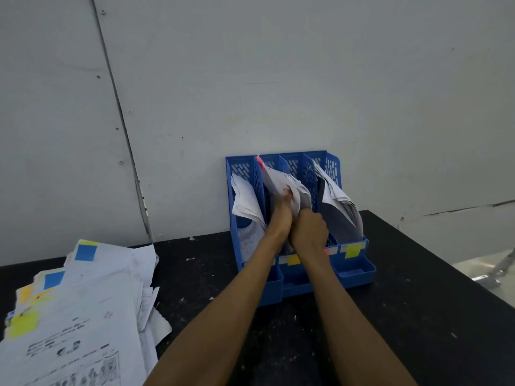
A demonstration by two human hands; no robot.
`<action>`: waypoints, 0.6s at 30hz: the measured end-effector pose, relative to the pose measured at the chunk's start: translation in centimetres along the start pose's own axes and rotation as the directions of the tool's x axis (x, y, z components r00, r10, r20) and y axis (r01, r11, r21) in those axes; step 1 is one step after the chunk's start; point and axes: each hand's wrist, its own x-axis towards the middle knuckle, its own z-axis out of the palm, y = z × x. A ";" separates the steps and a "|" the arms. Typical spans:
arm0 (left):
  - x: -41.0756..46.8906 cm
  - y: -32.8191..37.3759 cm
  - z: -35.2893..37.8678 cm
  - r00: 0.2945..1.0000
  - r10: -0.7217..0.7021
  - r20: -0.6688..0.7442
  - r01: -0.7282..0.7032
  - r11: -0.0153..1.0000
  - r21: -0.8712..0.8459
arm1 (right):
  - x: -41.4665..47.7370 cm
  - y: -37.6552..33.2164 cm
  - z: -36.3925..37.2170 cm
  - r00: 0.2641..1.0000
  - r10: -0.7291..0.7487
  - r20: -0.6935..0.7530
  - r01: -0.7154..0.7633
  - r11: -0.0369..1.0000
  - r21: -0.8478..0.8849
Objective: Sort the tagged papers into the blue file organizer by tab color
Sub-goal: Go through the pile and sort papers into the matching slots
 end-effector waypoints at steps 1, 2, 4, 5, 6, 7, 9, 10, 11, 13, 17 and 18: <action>0.2 0.0 0.1 1.000 0.021 -0.007 -0.021 1.000 -0.005 | 0.1 -0.1 -0.1 1.000 0.001 0.005 -0.001 1.000 -0.021; 0.3 0.0 0.1 0.999 0.031 -0.008 -0.031 0.999 -0.014 | 0.3 -0.2 -0.1 1.000 -0.002 -0.012 0.002 1.000 -0.012; 0.2 0.1 0.0 0.999 0.048 -0.006 -0.048 0.999 -0.010 | 0.4 -0.4 0.1 0.996 -0.013 -0.093 0.017 0.999 0.037; 0.1 0.3 -0.1 0.997 0.072 -0.004 -0.072 0.997 -0.013 | 0.4 -0.5 0.3 0.993 -0.021 -0.114 0.024 0.999 0.024; 0.0 0.6 -0.1 0.995 0.095 0.004 -0.094 0.995 -0.037 | 0.4 -0.5 0.6 0.996 -0.027 -0.085 0.026 0.999 -0.022; 0.1 0.9 -0.1 0.994 0.110 0.019 -0.109 0.994 -0.028 | 0.3 -0.4 0.9 0.999 -0.026 -0.025 0.024 0.997 -0.078; 0.7 1.0 0.0 0.990 0.132 0.046 -0.131 0.991 -0.018 | 0.2 0.1 1.5 0.997 -0.009 0.080 0.021 0.988 -0.155; 0.6 1.2 0.1 0.990 0.134 0.052 -0.133 0.991 -0.019 | 0.2 0.3 1.7 0.995 0.003 0.100 0.012 0.988 -0.153; 0.3 1.6 0.1 0.991 0.124 0.058 -0.123 0.992 -0.014 | 0.2 0.5 1.7 0.996 0.013 0.093 -0.001 0.992 -0.125; -0.2 2.2 0.2 0.987 0.152 0.047 -0.151 0.988 -0.019 | 0.1 0.5 1.9 0.999 -0.002 -0.035 0.003 1.000 0.023; 0.0 2.2 0.0 0.989 0.141 0.050 -0.140 0.990 -0.017 | -1.1 -0.1 2.1 0.869 -0.034 -0.493 0.178 0.952 0.249; 0.4 2.0 0.0 0.991 0.127 0.037 -0.126 0.992 -0.032 | -1.3 -0.2 2.2 0.842 0.021 -0.540 0.161 0.944 0.289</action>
